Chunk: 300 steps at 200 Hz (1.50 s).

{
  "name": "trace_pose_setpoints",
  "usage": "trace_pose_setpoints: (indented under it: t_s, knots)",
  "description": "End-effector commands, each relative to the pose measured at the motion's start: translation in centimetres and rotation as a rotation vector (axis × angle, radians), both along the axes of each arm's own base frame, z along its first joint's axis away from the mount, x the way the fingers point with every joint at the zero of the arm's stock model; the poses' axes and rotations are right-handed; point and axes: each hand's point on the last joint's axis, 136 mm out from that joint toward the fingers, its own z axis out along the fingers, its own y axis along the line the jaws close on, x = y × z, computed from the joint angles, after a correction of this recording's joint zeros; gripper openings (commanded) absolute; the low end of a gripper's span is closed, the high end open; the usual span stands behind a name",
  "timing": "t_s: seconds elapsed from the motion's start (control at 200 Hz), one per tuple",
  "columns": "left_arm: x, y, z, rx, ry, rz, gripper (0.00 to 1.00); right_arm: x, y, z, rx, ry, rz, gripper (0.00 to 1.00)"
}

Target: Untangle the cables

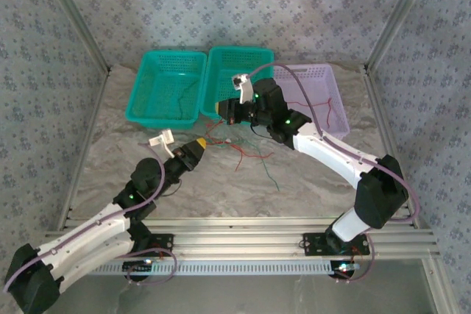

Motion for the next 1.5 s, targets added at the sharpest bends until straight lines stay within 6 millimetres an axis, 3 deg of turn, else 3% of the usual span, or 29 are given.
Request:
trace_pose_setpoints:
  t_s: [0.0, 0.125, 0.325, 0.45, 0.52, 0.65, 0.884, 1.094, 1.189, 1.284, 1.379, 1.464, 1.494]
  knots:
    - [-0.2, -0.4, 1.4, -0.045, -0.037, -0.031, 0.33, -0.6, 0.2, 3.1, 0.044, -0.068, 0.023, 0.00]
    - [-0.3, -0.6, 1.3, -0.044, -0.034, -0.041, 0.33, -0.6, 0.2, 3.2, 0.045, -0.068, 0.023, 0.00]
    - [-0.2, -0.7, 1.1, -0.039, -0.033, -0.043, 0.25, -0.7, 0.4, 3.1, 0.044, -0.067, 0.027, 0.00]
    - [-0.3, -0.7, 1.1, -0.034, -0.034, -0.047, 0.14, -0.6, 0.3, 3.2, 0.044, -0.068, 0.022, 0.00]
    - [-0.3, -0.7, 1.1, -0.030, -0.036, -0.048, 0.00, -0.6, 0.3, 3.2, 0.044, -0.067, 0.023, 0.00]
    - [-0.4, -0.6, 0.8, -0.023, -0.031, -0.049, 0.00, -0.3, 0.0, 3.3, 0.033, -0.072, 0.005, 0.00]
    - [-1.2, 1.0, 0.0, 0.007, -0.024, -0.024, 0.00, 2.0, -3.3, 3.1, 0.055, -0.021, -0.080, 0.00]
    - [-1.8, 2.5, -0.8, 0.004, -0.016, 0.004, 0.00, 1.9, -3.3, 3.1, 0.045, -0.031, -0.071, 0.00]
    - [-2.2, 3.0, -0.7, 0.022, -0.014, 0.007, 0.00, 2.7, -5.2, 2.7, 0.000, -0.042, -0.142, 0.00]
    - [-2.7, 3.8, -0.4, 0.060, -0.012, 0.018, 0.00, 4.3, -8.4, 1.5, -0.070, -0.014, -0.256, 0.00]
    - [-3.4, 5.2, -0.2, 0.115, -0.007, 0.047, 0.00, 5.4, -11.6, 0.4, -0.079, 0.022, -0.340, 0.00]
    - [-4.0, 6.6, 0.5, 0.152, -0.017, 0.078, 0.00, 5.9, -13.2, -0.1, -0.070, 0.037, -0.372, 0.00]
    - [-4.2, 7.1, 0.7, 0.167, -0.022, 0.087, 0.00, 5.7, -13.6, -1.9, -0.089, 0.071, -0.376, 0.00]
